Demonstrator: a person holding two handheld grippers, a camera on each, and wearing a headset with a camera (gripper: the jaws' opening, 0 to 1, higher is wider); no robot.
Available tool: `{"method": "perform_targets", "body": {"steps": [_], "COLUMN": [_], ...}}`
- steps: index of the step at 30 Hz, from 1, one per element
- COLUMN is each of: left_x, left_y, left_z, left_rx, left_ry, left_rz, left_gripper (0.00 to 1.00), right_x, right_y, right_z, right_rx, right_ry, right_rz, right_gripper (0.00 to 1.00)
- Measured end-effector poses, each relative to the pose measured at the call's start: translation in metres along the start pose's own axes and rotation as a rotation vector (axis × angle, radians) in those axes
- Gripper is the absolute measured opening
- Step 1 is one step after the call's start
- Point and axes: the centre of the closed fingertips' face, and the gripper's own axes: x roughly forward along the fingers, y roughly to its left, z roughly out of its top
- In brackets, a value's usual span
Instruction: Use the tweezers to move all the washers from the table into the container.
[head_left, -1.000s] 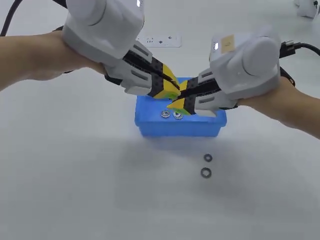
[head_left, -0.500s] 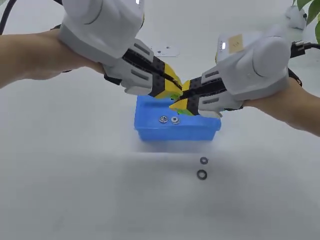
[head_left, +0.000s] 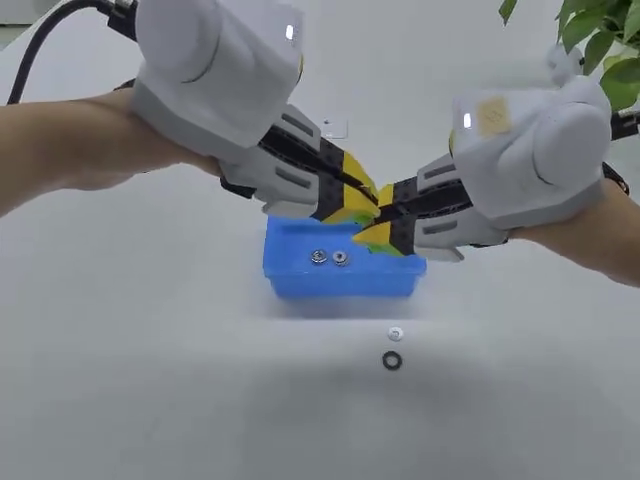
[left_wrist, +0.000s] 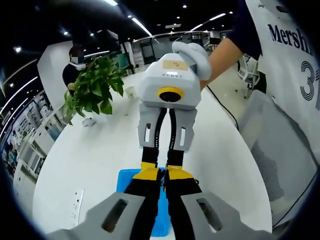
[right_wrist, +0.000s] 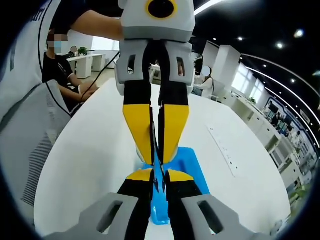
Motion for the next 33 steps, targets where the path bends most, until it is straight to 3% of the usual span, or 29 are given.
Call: {"method": "perform_targets", "body": {"steps": [6,19,33], "left_x": [0.008,0.017,0.034], "left_y": [-0.018,-0.046,-0.082], "left_z": [0.012,0.014,-0.004], "left_rx": [0.015,-0.008,-0.066], "left_ry": [0.003,-0.011,0.000], "left_rz": [-0.014,-0.026,-0.023], "left_gripper": [0.07,0.07,0.07], "right_x": [-0.010,-0.025,-0.017], "right_y": [0.014,0.049,0.088], "right_z": [-0.002,-0.012,-0.033], "right_rx": [-0.003,0.001,0.041], "right_ry": [0.002,0.017,0.032], "right_rz": [0.002,0.021,0.062], "right_gripper": [0.10,0.10,0.10]}}
